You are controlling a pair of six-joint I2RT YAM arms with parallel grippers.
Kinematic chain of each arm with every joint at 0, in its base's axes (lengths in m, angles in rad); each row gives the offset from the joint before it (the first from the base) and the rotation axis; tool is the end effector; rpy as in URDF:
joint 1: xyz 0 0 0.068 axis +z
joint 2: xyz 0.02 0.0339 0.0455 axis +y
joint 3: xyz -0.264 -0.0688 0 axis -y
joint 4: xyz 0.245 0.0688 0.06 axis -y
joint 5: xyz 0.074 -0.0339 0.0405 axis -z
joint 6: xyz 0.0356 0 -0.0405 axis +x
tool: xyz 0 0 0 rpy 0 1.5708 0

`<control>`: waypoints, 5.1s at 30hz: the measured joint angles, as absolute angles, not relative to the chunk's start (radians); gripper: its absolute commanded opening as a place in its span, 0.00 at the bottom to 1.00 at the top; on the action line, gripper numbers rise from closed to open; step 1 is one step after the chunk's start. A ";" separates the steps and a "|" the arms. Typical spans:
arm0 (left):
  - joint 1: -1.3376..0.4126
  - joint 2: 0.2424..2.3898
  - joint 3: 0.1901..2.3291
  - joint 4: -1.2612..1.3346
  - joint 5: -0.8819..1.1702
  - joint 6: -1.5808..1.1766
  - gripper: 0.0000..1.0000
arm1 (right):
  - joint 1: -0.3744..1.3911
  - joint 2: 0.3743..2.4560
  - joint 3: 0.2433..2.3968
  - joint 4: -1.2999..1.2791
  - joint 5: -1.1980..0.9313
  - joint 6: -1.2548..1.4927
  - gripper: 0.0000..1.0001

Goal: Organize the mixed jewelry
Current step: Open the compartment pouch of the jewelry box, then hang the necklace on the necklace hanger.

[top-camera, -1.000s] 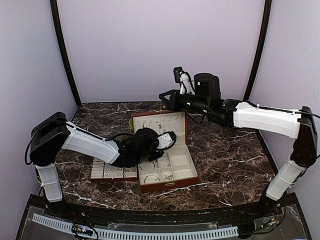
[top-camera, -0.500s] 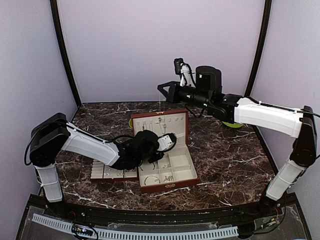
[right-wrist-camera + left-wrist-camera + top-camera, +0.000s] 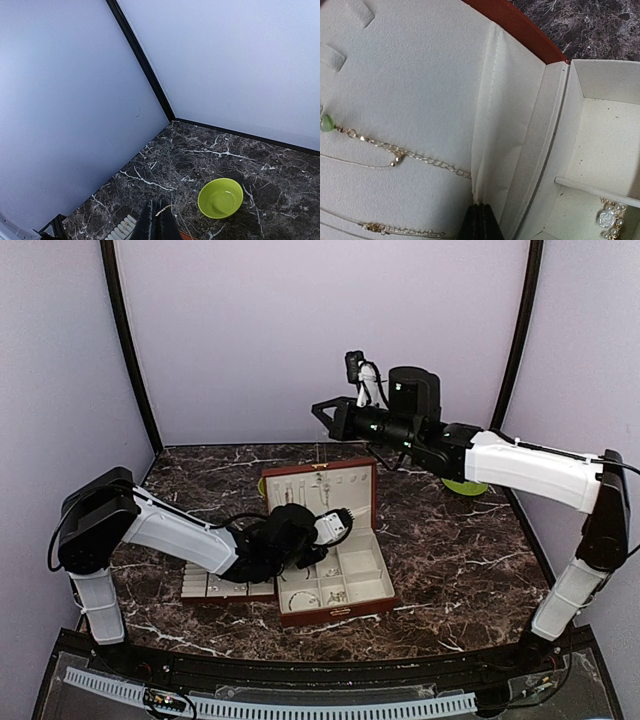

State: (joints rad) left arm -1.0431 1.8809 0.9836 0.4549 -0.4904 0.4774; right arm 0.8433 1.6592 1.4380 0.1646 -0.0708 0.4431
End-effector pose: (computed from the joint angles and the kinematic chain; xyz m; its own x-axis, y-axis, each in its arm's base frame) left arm 0.2137 -0.3333 0.1657 0.0602 0.7016 -0.7100 0.5856 0.5512 0.5943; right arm 0.2673 0.3040 0.3751 -0.3735 0.2236 -0.9003 -0.6993 0.5697 0.4317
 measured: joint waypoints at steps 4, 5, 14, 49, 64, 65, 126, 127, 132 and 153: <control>-1.044 1.881 0.981 0.458 -0.492 0.477 0.00 | 0.843 1.660 1.458 0.170 -0.076 0.442 0.00; -1.044 1.880 0.980 0.458 -0.492 0.477 0.00 | 0.843 1.660 1.458 0.170 -0.076 0.443 0.00; -1.045 1.875 0.973 0.466 -0.495 0.475 0.00 | 0.843 1.661 1.393 0.187 -0.088 0.453 0.00; -1.048 1.864 0.966 0.474 -0.496 0.474 0.00 | 0.848 1.686 1.209 0.232 -0.136 0.471 0.00; -1.048 1.864 0.966 0.478 -0.498 0.466 0.00 | 0.873 1.676 1.131 0.266 -0.135 0.457 0.00; -1.048 1.864 0.966 0.479 -0.498 0.465 0.00 | 0.873 1.673 1.124 0.267 -0.134 0.457 0.00; -0.978 1.426 0.871 0.289 -0.384 -0.116 0.46 | 0.916 1.710 1.129 0.268 -0.051 0.469 0.00; -0.977 1.426 0.871 0.288 -0.378 -0.126 0.46 | 0.918 1.710 1.135 0.261 -0.051 0.468 0.00; -0.973 1.426 0.870 0.288 -0.360 -0.163 0.46 | 0.925 1.715 1.176 0.241 -0.040 0.465 0.00; -0.957 1.448 0.862 0.289 -0.308 -0.223 0.46 | 0.930 1.769 1.237 0.199 0.035 0.465 0.00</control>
State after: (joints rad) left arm -0.9573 1.4475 0.8619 0.2890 -0.3077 -0.2234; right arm 0.9298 1.7695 1.2373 0.1993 0.0345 0.4652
